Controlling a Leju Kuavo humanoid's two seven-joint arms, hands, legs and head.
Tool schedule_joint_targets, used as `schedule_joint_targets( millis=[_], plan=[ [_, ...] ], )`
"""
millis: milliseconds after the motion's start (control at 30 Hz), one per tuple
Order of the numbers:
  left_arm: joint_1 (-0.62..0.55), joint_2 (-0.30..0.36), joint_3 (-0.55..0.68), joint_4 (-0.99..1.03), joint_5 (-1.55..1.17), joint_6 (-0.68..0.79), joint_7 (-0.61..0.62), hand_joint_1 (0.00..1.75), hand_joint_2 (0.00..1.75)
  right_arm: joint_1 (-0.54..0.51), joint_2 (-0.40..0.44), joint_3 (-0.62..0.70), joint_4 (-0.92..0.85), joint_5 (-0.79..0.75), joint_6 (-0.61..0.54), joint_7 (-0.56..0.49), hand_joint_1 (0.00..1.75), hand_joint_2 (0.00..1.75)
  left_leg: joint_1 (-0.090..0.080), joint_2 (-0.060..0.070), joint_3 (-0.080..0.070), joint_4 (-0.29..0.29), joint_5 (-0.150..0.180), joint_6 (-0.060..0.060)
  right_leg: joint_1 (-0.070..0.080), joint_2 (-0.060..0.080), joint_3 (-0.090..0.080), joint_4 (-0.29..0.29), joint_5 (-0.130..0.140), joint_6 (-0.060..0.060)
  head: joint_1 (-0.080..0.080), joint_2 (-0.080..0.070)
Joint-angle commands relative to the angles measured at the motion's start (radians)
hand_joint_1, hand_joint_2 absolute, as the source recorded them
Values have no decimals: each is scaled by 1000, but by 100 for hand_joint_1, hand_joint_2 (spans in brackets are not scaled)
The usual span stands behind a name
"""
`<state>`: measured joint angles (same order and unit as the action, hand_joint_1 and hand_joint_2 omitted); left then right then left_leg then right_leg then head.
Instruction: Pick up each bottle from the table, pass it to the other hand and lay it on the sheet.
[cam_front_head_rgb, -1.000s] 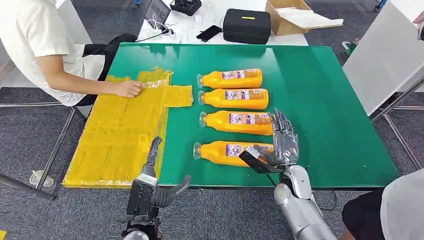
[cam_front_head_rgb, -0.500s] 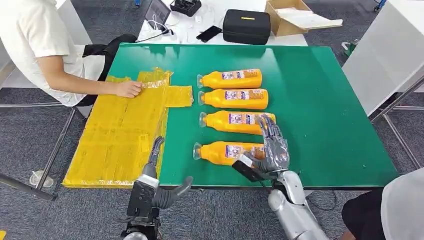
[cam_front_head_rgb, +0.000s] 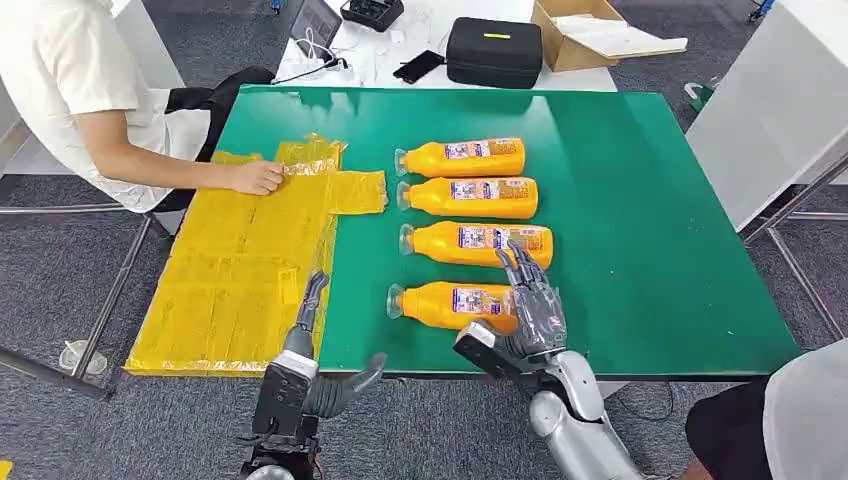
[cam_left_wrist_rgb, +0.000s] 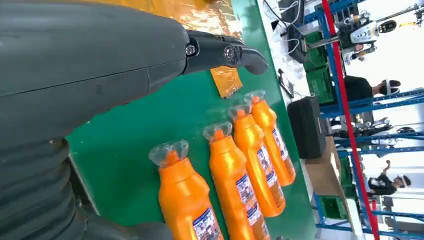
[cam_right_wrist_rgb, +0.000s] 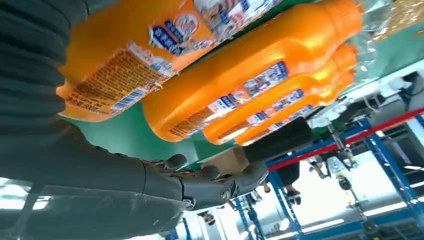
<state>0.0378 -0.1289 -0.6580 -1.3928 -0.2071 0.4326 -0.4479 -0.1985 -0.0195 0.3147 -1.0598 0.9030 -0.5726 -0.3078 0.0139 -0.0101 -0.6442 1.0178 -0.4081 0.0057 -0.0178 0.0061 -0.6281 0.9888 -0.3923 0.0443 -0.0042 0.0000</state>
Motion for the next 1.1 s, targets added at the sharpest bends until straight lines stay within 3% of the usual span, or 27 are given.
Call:
schedule_joint_targets(
  millis=[33,333,1100],
  plan=[
    [-6,37,2,-12,4,2,-2,0,175,-5,-18,38,-9,-2,1,2,0,175,0,1,6,-1,-2,0,1,0,5,-1,-2,-3,0,0],
    [-13,32,-13,-3,-5,4,-11,0,175,-14,-30,89,46,-53,142,-11,0,175,0,1,3,-1,-1,0,1,0,3,-1,-1,-2,0,0],
    [-30,23,-24,11,-3,-9,-34,0,175,-21,-23,143,83,-104,191,-72,0,175,0,1,2,-1,-1,0,1,0,2,-1,-1,-1,0,0]
  ],
)
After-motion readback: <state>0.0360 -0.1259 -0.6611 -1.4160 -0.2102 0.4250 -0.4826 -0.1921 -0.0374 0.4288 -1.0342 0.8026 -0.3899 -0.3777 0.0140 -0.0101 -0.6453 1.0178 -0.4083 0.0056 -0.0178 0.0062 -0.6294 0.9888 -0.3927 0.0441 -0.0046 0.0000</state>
